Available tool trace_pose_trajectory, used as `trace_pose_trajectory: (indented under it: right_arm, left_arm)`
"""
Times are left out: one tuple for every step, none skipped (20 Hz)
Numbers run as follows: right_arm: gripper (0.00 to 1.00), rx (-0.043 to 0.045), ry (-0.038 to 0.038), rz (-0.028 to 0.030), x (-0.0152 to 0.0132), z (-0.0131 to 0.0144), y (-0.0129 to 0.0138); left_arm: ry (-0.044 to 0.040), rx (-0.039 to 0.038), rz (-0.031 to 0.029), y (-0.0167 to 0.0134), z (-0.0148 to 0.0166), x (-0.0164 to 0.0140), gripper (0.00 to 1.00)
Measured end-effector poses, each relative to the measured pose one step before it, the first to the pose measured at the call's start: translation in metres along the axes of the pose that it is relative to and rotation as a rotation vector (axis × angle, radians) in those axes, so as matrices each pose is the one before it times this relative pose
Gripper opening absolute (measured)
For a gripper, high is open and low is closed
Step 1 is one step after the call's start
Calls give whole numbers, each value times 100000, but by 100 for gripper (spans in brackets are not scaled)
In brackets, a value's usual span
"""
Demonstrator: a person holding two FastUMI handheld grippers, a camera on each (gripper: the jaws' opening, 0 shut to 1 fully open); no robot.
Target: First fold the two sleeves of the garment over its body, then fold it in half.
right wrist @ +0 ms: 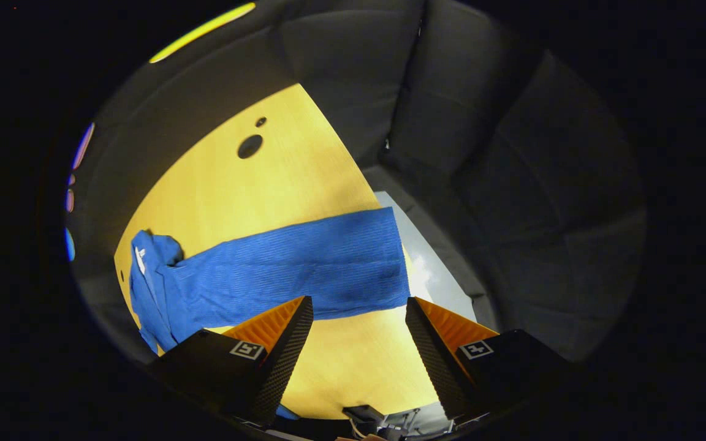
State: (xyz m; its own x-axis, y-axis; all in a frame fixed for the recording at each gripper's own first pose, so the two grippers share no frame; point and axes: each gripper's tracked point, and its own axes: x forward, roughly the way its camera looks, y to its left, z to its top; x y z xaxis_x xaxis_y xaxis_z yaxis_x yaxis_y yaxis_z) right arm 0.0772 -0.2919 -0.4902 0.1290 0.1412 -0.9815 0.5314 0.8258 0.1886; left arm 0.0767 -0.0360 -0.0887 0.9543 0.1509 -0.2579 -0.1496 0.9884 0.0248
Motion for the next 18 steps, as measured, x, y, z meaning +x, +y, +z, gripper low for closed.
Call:
trace_pose_trajectory:
  right_arm:
    - [99, -1322, 1807, -1265, 1199, 192, -486]
    - [99, -1519, 1449, -1004, 894, 73, -366]
    - [99, -1075, 1081, -492, 836, 54, -253]
    - [98, -525, 1168, -84, 705, -20, -100]
    - [98, 3, 1105, 71, 438, -109, -46]
    - [98, -443, 669, -205, 482, -121, -78]
    - [98, -921, 1008, 382, 406, 32, -11]
    - [94, -972, 1272, 168, 499, -141, 11]
    - [90, -1183, 356, -2528, 537, -178, -491]
    - [84, -959, 1711, -1910, 209, -340, -751]
    - [75, 1666, -3383, 472, 211, 899, 212]
    - [79, 1002, 1466, 191, -97, -321, -28]
    - [78, 79, -1636, -332, -59, 177, -100]
    - [74, 53, 942, -323, 89, -230, -135]
    - [71, -386, -961, 1001, 64, 149, 250]
    - [51, 1993, -671, 1878, 95, 50, 590]
    - [30, 3148, -247, -106, -197, -45, 497]
    - [10, -437, -1788, -846, -158, 158, 194]
  left_arm:
    - [1593, -444, -115, -630, -260, 527, 82]
    - [1239, -447, -360, -621, -286, 516, 82]
    - [912, -118, -208, -556, -71, 571, 82]
    - [425, 287, -180, -554, -58, 461, 82]
    - [331, 446, -314, -545, 46, 353, 82]
    - [253, 626, -311, -541, -41, 361, 82]
    - [219, 675, -157, -353, 60, 157, 82]
    - [-9, 782, 93, -175, 29, 41, 82]
    - [-209, 815, 347, -39, 191, -29, 82]
    - [-118, 610, 314, 80, -66, 89, 82]
    - [215, 298, 154, 190, -35, 23, 82]
    - [130, -215, 54, 136, -130, 16, 82]
    - [543, -503, -373, 214, -236, 98, 82]
    - [1028, -397, -367, 138, -462, 43, 82]
    - [1056, -98, 240, 342, -288, -102, 82]
    - [516, 104, 447, 431, -179, -160, 82]
    - [-383, 441, 60, 339, 17, -249, 82]
    - [-245, 702, 404, 501, -133, -265, 82]
